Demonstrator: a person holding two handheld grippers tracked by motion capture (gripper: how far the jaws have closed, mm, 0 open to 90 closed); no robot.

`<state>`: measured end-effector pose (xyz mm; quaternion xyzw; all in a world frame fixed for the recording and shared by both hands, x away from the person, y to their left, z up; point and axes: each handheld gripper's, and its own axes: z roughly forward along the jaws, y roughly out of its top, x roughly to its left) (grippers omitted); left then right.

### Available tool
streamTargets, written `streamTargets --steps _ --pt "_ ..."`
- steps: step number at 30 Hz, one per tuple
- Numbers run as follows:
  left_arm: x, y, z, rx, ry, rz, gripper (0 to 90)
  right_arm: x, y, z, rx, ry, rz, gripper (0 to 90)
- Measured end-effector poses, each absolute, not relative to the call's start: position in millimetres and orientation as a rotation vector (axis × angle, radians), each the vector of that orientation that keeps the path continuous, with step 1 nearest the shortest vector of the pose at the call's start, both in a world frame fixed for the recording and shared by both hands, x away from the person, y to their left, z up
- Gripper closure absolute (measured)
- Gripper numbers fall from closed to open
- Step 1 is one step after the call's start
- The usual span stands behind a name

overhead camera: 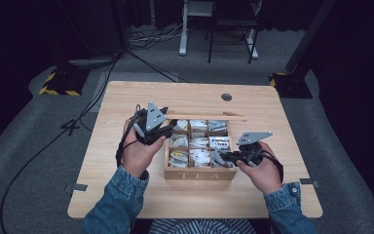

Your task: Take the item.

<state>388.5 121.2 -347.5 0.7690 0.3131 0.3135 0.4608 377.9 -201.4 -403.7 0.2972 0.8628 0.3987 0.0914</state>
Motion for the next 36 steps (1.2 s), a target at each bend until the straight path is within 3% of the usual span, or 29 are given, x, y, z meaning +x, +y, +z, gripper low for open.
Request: streamTargets --steps 36 --pt "388.2 121.5 -347.7 1.899 0.766 0.766 52.7 364.3 -234.6 -367.7 0.902 2.296 1.374 90.0"
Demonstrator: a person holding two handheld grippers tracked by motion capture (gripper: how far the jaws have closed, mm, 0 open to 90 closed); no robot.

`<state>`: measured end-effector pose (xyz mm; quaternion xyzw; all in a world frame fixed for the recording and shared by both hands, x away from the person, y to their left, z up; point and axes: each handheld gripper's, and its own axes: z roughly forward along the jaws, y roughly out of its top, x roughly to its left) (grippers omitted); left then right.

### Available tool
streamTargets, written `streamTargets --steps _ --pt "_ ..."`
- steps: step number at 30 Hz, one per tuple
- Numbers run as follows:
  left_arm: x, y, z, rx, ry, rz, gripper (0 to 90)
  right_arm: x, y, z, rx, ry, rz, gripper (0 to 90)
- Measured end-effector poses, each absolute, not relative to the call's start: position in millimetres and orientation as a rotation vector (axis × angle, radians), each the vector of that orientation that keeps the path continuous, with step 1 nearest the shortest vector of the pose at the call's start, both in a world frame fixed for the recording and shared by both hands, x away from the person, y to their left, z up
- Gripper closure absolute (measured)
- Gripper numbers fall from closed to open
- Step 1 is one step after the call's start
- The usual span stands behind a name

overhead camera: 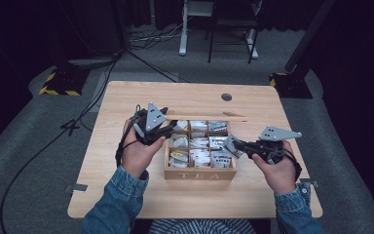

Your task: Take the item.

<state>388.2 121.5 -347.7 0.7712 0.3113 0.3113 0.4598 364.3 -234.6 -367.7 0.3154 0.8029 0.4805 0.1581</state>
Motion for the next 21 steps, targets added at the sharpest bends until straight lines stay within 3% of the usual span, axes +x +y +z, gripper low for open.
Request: streamTargets --steps 21 --pt "388.0 121.5 -347.7 1.901 0.766 0.766 52.7 374.1 -279.1 -366.2 1.019 2.187 1.308 90.0"
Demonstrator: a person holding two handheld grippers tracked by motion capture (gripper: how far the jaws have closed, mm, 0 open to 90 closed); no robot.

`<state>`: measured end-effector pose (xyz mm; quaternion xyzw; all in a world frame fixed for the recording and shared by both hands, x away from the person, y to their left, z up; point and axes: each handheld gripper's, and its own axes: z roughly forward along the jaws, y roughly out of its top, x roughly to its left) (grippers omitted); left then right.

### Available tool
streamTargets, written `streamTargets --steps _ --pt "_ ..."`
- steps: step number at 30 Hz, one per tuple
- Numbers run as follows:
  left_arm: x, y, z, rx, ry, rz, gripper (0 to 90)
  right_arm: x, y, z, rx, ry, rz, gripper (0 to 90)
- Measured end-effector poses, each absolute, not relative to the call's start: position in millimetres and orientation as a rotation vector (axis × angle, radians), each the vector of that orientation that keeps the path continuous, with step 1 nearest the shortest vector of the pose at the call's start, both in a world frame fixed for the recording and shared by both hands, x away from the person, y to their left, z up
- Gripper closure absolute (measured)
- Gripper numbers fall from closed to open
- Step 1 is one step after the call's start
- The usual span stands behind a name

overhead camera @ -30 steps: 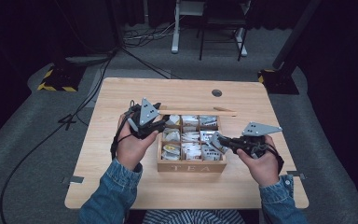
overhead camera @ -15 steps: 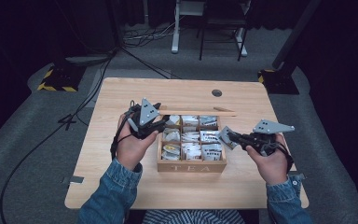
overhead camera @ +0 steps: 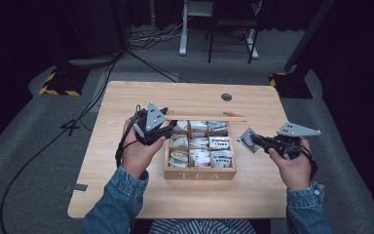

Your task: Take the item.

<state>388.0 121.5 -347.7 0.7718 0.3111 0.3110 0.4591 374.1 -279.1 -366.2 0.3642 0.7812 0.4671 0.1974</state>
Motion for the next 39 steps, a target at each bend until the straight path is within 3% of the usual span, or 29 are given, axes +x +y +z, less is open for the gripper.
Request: streamTargets --steps 20,39 --pt "387.9 121.6 -347.6 1.904 0.765 0.765 52.7 399.4 -323.2 -407.5 1.207 2.115 1.159 90.0" --pt "387.8 121.7 -347.5 1.907 0.763 0.764 52.7 411.9 -334.1 -439.7 1.344 2.134 1.130 90.0"
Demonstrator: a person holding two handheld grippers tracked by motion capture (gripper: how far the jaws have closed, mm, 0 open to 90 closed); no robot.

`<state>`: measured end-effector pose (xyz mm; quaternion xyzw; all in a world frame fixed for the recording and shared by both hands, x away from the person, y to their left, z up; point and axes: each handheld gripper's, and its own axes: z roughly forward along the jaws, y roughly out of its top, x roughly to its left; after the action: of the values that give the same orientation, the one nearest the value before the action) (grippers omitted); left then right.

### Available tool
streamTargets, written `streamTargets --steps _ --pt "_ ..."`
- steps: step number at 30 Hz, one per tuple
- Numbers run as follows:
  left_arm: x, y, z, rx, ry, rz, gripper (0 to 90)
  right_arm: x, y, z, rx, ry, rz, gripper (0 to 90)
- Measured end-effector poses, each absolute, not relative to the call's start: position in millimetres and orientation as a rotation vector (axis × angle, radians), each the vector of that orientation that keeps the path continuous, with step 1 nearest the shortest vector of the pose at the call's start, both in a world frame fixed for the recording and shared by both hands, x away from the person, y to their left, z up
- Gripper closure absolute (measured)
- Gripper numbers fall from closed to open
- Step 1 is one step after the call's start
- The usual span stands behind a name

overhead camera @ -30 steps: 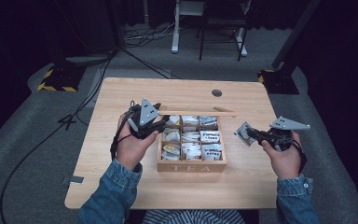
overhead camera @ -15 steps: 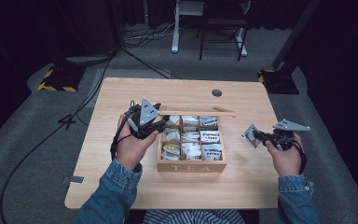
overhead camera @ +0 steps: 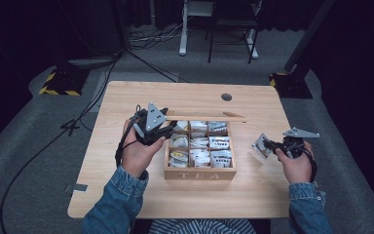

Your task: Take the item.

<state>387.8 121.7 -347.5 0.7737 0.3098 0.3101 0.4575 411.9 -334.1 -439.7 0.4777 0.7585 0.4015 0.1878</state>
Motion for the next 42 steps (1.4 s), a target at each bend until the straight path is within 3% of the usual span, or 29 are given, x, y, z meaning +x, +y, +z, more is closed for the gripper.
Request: streamTargets --steps 18,22,27,31,42 --pt "387.7 121.7 -347.5 1.909 0.763 0.765 52.7 418.5 -328.5 -457.5 1.375 2.173 1.099 87.3" --pt "387.6 121.7 -347.5 1.910 0.763 0.764 52.7 419.5 -329.7 -459.5 1.374 2.164 1.079 79.5" --pt "387.5 121.7 -347.6 1.911 0.763 0.763 52.7 422.3 -333.5 -461.0 1.316 2.116 1.016 58.6" --pt "387.7 121.9 -347.6 1.910 0.762 0.761 52.7 423.8 -337.9 -461.6 1.294 2.092 0.997 49.3" --pt "387.2 121.7 -347.6 1.915 0.763 0.757 52.7 420.0 -344.3 -449.1 1.263 2.046 1.018 43.7"
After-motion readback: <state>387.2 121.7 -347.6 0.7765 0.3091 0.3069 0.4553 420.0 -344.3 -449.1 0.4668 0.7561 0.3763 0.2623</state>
